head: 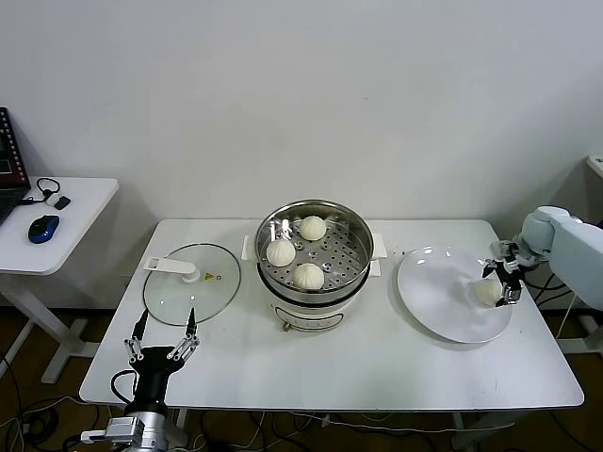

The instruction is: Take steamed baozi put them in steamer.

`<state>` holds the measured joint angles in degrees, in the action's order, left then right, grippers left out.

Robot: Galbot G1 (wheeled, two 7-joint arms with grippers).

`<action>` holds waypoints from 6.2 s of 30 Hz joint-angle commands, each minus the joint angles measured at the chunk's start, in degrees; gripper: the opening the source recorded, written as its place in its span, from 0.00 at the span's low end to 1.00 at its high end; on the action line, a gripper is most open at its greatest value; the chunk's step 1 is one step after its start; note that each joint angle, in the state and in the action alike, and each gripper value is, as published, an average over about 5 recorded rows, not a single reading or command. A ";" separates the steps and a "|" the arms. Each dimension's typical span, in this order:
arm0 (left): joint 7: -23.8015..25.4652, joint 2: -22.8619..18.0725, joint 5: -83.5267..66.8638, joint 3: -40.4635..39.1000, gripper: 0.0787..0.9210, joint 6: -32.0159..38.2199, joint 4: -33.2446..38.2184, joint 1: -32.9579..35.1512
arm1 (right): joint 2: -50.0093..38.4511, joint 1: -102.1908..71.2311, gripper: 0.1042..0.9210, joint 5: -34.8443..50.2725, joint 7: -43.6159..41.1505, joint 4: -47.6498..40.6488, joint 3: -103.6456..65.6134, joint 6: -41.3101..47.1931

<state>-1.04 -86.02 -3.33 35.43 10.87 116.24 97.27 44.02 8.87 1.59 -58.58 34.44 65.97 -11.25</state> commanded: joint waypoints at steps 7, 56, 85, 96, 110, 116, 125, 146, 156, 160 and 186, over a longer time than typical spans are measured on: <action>-0.12 -0.04 -0.01 -0.07 0.88 0.11 0.13 0.16 | -0.37 -0.32 0.78 -0.66 -0.33 0.42 -0.90 0.13; -0.06 2.17 -3.93 -1.07 0.88 -2.18 3.52 -1.91 | 14.60 53.98 0.67 53.11 14.44 49.25 43.94 27.78; -0.05 2.59 -4.59 0.17 0.88 -2.28 2.39 -2.59 | 21.09 29.96 0.68 43.35 16.45 33.47 31.74 30.08; -0.06 2.63 -4.89 0.38 0.88 -2.31 1.76 -3.19 | 22.01 27.91 0.68 42.41 16.38 31.40 30.86 30.04; -0.05 2.76 -5.27 0.53 0.88 -2.43 1.52 -3.54 | 22.23 28.84 0.71 42.83 15.78 30.48 31.22 29.79; -0.05 2.85 -5.36 0.64 0.88 -2.51 1.72 -3.57 | 22.12 31.73 0.86 46.31 15.85 31.21 32.30 29.85; 0.02 3.54 -5.75 0.62 0.88 -3.18 2.52 -3.63 | 19.04 42.89 0.88 55.77 17.47 38.18 36.32 30.45; 0.17 5.59 -5.13 -0.34 0.88 -2.94 0.30 -4.40 | -15.84 -0.26 0.88 47.86 70.28 73.37 -17.37 41.13; 0.27 5.41 -4.02 -0.67 0.88 -2.43 -1.44 -4.77 | -20.33 -47.93 0.88 33.20 71.68 78.64 -59.36 17.86; 0.27 5.38 -3.65 -0.76 0.88 -2.26 -1.68 -4.69 | -14.27 -62.92 0.88 30.28 70.18 79.38 -72.15 10.70; -0.27 3.73 -2.03 -0.14 0.88 -2.28 -0.28 -2.79 | 35.43 -106.33 0.88 2.91 67.71 82.25 -89.30 -4.58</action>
<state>-1.31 -81.75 -5.67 35.29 8.73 115.40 94.31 63.40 -80.04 14.21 7.95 115.30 -19.10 -8.45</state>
